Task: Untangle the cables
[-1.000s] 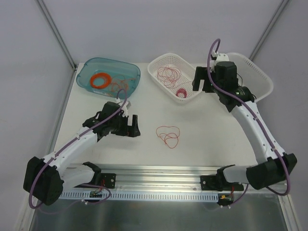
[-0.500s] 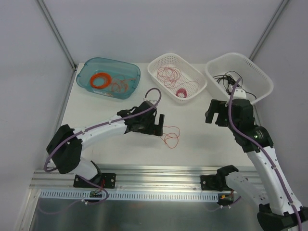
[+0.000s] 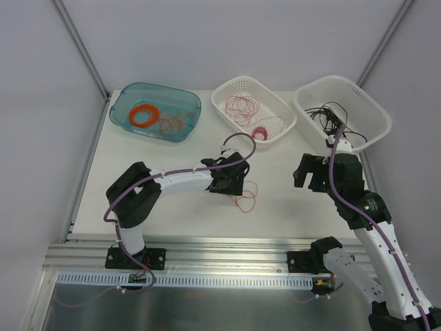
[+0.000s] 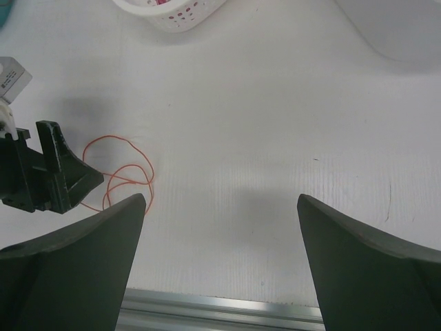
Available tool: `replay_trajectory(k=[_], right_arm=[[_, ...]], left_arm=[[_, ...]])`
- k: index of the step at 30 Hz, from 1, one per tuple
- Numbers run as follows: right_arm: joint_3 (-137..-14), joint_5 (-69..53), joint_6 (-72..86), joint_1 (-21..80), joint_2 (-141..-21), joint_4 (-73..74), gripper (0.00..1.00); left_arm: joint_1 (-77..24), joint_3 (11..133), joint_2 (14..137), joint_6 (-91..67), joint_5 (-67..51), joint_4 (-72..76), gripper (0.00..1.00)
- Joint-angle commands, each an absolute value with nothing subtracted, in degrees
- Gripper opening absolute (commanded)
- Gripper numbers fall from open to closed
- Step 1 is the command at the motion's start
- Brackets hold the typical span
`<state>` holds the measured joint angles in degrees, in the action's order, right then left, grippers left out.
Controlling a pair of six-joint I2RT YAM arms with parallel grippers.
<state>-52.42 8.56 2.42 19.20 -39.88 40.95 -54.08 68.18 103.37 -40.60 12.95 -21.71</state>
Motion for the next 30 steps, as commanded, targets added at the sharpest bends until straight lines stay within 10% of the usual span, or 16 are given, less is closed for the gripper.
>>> replay_trajectory(k=[1, 13, 30], right_arm=[[-51.4, 8.0, 1.8, 19.0, -38.0, 41.3, 0.97], [-49.7, 7.0, 2.1, 18.9, -37.6, 40.8, 0.97], [-50.1, 7.0, 2.3, 18.9, -38.5, 40.9, 0.97]], left_arm=[[-54.8, 70.8, 105.8, -42.3, 16.7, -23.1, 0.64], [-55.0, 67.7, 104.8, -41.9, 20.3, -25.9, 0.02], [-43.6, 77.3, 81.6, -26.3, 19.4, -31.5, 0.0]])
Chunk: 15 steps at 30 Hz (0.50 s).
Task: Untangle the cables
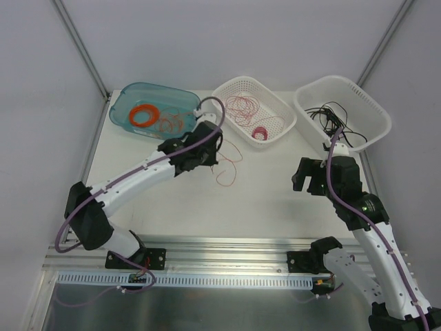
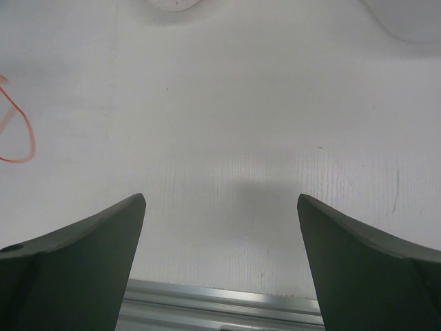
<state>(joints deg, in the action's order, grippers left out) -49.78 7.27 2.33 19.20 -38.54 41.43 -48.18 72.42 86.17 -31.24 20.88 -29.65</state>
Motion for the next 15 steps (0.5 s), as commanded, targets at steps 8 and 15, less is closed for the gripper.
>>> replay_trajectory(k=[8, 15], right_arm=[[-50.4, 7.3, 1.8, 19.0, -38.4, 41.7, 0.97], [-51.5, 7.7, 0.9, 19.0, -38.8, 42.6, 0.97]], left_arm=[[-25.7, 92.2, 81.0, -18.0, 15.3, -33.4, 0.0], [-13.7, 103.6, 91.5, -17.8, 10.6, -33.3, 0.0]])
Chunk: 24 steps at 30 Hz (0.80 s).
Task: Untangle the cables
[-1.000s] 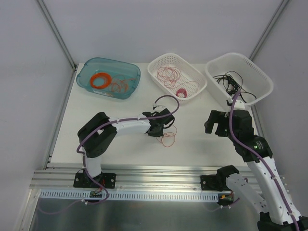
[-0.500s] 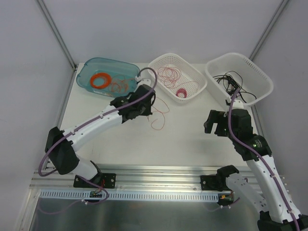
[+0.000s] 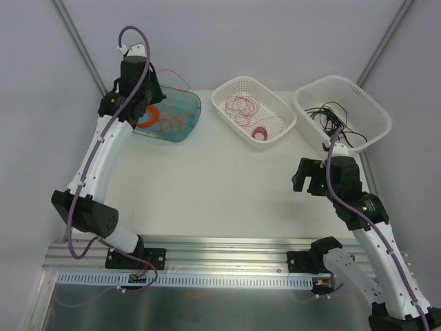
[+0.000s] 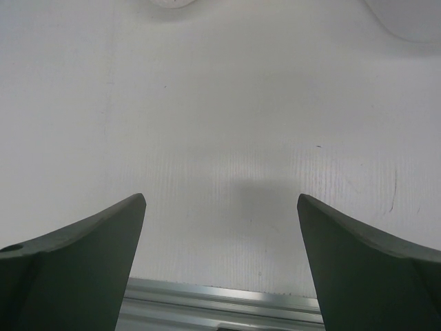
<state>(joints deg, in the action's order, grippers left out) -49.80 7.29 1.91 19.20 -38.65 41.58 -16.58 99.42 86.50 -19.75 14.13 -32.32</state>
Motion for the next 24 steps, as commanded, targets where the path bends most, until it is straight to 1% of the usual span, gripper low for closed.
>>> replay_trajectory(k=[1, 6, 7, 8, 9, 10, 11, 13, 14, 16, 18, 20, 24], right_arm=[[-51.9, 7.7, 0.7, 19.0, -38.9, 42.8, 0.97], [-52.6, 8.5, 0.3, 19.0, -39.1, 44.0, 0.97], [-52.6, 8.5, 0.3, 19.0, -39.0, 44.2, 0.97], [-52.6, 8.8, 0.3, 19.0, -39.1, 44.3, 0.97], [-52.6, 8.9, 0.3, 18.9, -39.2, 44.5, 0.97], [-52.5, 9.1, 0.3, 19.0, -39.3, 44.6, 0.97], [-52.6, 9.1, 0.3, 19.0, -39.4, 44.6, 0.97], [-52.7, 9.2, -1.2, 19.0, -39.7, 44.9, 0.97], [-52.8, 9.3, -1.2, 19.0, -39.8, 45.0, 0.97], [-52.9, 9.4, -1.4, 19.0, -39.8, 44.7, 0.97], [-52.9, 9.4, -1.5, 18.9, -40.0, 44.7, 0.97], [-53.3, 9.3, -1.4, 19.0, -40.2, 44.6, 0.97], [-53.9, 9.5, -1.1, 19.1, -39.7, 45.3, 0.97]], left_arm=[[-11.8, 104.9, 94.8, -17.8, 10.3, -33.2, 0.0], [-7.4, 113.3, 105.5, -19.2, 6.1, -33.2, 0.0], [-6.6, 114.2, 108.9, -19.4, 5.5, -33.3, 0.07], [-6.2, 115.0, 110.4, -19.7, 4.9, -33.3, 0.15], [-5.9, 116.5, 112.0, -19.8, 3.9, -33.3, 0.27], [-5.3, 117.2, 114.6, -19.9, 1.7, -33.2, 0.47], [-5.0, 117.5, 115.5, -20.1, 1.0, -33.2, 0.56], [-5.0, 117.3, 116.3, -20.3, 0.3, -33.3, 0.69], [-4.9, 116.5, 116.0, -20.2, 0.4, -33.3, 0.84], [-4.9, 115.2, 114.2, -20.0, 1.1, -33.3, 0.94], [-4.9, 113.0, 111.3, -19.5, 1.1, -33.3, 0.99], [-4.8, 110.1, 108.9, -19.3, 0.6, -33.2, 0.99], [-4.5, 103.5, 99.3, -19.2, -1.3, -33.4, 0.99]])
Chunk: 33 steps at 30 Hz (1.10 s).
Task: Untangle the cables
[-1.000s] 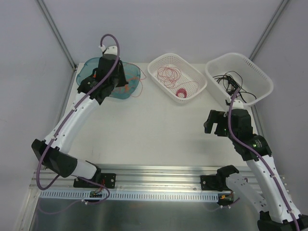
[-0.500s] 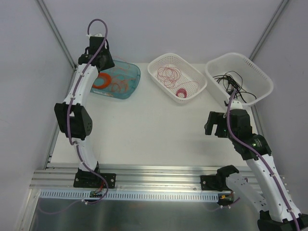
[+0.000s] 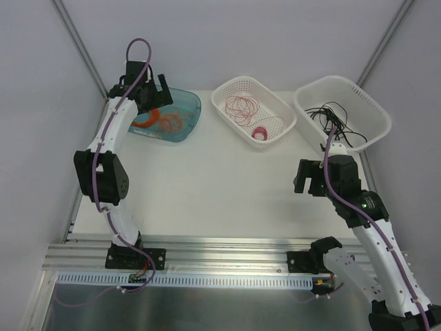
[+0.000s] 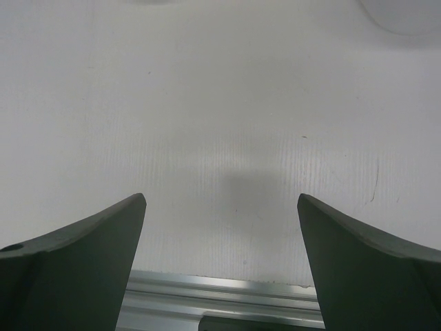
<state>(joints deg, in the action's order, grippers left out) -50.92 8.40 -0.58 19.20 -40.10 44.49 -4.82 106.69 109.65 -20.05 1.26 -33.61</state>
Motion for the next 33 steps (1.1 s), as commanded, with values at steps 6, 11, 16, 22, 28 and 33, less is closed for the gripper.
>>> replay_trajectory(k=[6, 11, 16, 22, 28, 33], right_arm=[[-57.3, 12.7, -2.3, 19.0, -39.1, 49.1, 0.97], [-61.3, 17.1, -3.4, 19.0, -37.9, 54.0, 0.97], [-66.1, 23.7, -4.5, 19.0, -33.8, 56.9, 0.97], [-67.2, 26.4, -7.6, 19.1, -24.1, 56.2, 0.97], [-64.6, 28.6, -8.1, 19.0, -14.3, 54.6, 0.97], [-60.4, 30.4, -8.2, 19.1, -5.8, 53.6, 0.97]], left_arm=[[-3.9, 89.8, 82.3, -19.6, -3.9, -33.7, 0.99], [-3.9, 77.9, 61.3, -18.3, -3.0, -34.6, 0.99], [-4.0, 68.3, 38.7, -17.8, 2.1, -35.9, 0.99], [-5.8, 60.9, 19.1, -13.5, 8.0, -38.8, 0.99], [-9.1, 60.3, 8.1, -10.6, 10.2, -40.6, 0.99], [-9.5, 58.4, 0.2, -7.3, 10.9, -41.5, 0.99]])
